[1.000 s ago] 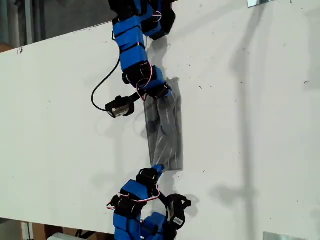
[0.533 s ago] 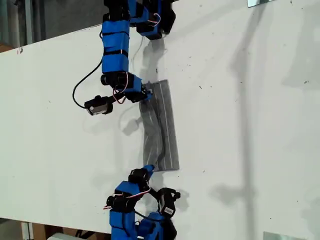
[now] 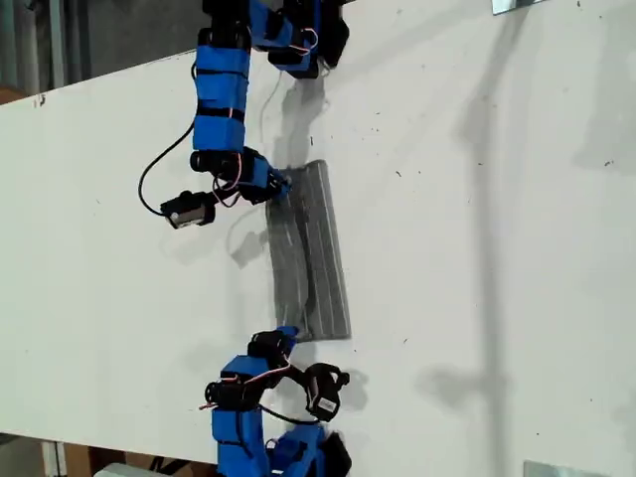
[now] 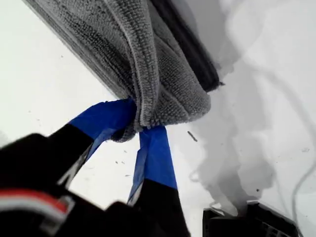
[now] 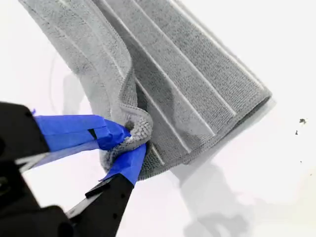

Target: Grasp corners of a square towel and fold twice.

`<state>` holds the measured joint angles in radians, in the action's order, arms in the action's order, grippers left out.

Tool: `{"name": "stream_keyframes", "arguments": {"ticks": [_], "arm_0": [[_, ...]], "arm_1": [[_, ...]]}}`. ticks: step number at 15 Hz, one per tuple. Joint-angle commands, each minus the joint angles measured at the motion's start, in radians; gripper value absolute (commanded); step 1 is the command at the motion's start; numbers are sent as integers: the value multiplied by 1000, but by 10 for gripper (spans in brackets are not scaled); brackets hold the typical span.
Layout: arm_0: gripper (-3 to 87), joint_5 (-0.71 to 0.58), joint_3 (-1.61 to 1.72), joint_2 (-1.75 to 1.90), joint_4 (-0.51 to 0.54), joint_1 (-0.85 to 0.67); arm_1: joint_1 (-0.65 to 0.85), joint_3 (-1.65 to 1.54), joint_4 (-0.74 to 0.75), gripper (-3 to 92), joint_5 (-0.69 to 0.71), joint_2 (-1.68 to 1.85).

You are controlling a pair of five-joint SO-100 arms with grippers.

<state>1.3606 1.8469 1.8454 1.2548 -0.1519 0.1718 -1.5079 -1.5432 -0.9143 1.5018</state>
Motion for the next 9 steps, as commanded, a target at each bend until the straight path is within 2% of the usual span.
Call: {"name": "stream_keyframes", "arguments": {"ticks": [1, 5, 9], "arm_0": [[-1, 49, -51, 17, 23, 94], [-1, 109, 114, -29, -161, 138], [-1, 114, 121, -104, -227, 147]], "arm_1": [[-66, -64, -35, -2, -41, 106], [-170, -259, 80, -2, -135, 92], [-160, -287, 143, -2, -133, 75]]}}
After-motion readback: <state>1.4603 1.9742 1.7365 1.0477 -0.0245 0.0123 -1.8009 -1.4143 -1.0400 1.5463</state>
